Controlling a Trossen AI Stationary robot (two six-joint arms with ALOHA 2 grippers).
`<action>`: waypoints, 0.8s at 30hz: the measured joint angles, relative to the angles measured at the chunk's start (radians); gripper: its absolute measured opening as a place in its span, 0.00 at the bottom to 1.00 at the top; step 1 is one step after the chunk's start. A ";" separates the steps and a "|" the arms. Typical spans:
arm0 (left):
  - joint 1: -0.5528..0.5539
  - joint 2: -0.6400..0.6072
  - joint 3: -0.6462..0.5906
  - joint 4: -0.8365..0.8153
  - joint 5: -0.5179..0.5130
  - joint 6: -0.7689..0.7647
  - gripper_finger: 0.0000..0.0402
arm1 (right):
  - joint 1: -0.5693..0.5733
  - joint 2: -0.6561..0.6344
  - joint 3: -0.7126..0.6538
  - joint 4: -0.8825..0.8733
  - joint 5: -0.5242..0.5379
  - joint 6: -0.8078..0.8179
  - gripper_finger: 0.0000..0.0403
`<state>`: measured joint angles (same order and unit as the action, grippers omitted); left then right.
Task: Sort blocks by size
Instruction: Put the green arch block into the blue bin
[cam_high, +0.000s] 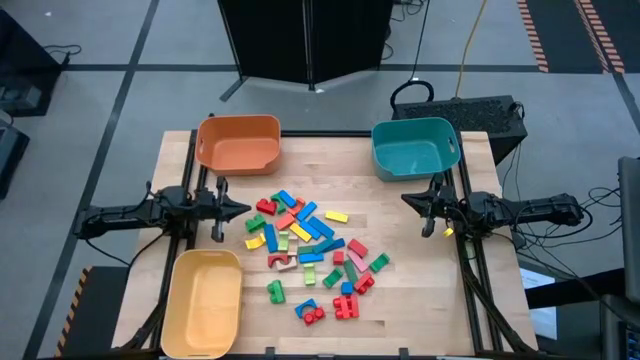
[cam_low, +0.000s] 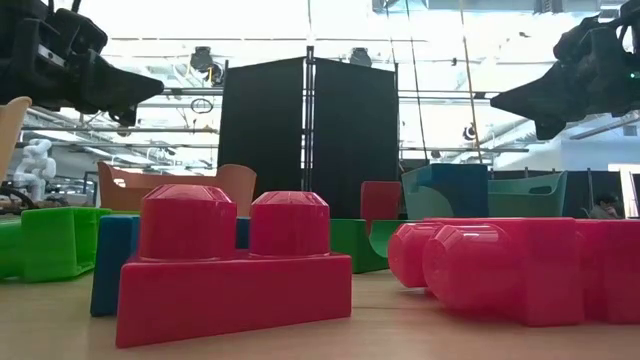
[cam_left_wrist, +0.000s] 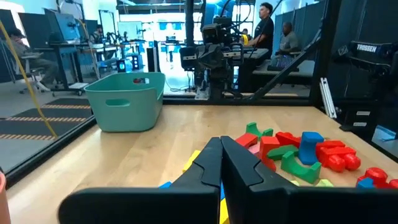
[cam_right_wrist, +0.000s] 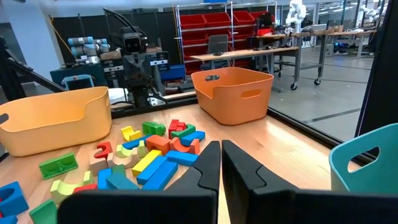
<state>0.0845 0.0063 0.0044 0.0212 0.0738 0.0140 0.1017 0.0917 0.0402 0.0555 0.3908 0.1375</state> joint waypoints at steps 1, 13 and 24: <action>0.000 0.000 0.000 0.000 0.000 -0.005 0.00 | 0.000 0.000 0.000 0.000 0.000 0.000 0.00; 0.000 0.000 0.000 0.106 -0.004 0.019 0.00 | 0.000 0.000 0.003 0.069 -0.004 0.008 0.00; 0.000 0.000 0.000 0.283 -0.006 0.020 0.00 | 0.000 0.061 0.109 0.064 -0.004 -0.047 0.00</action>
<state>0.0848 0.0059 0.0044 0.3043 0.0682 0.0338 0.1020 0.1531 0.1488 0.1198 0.3866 0.0904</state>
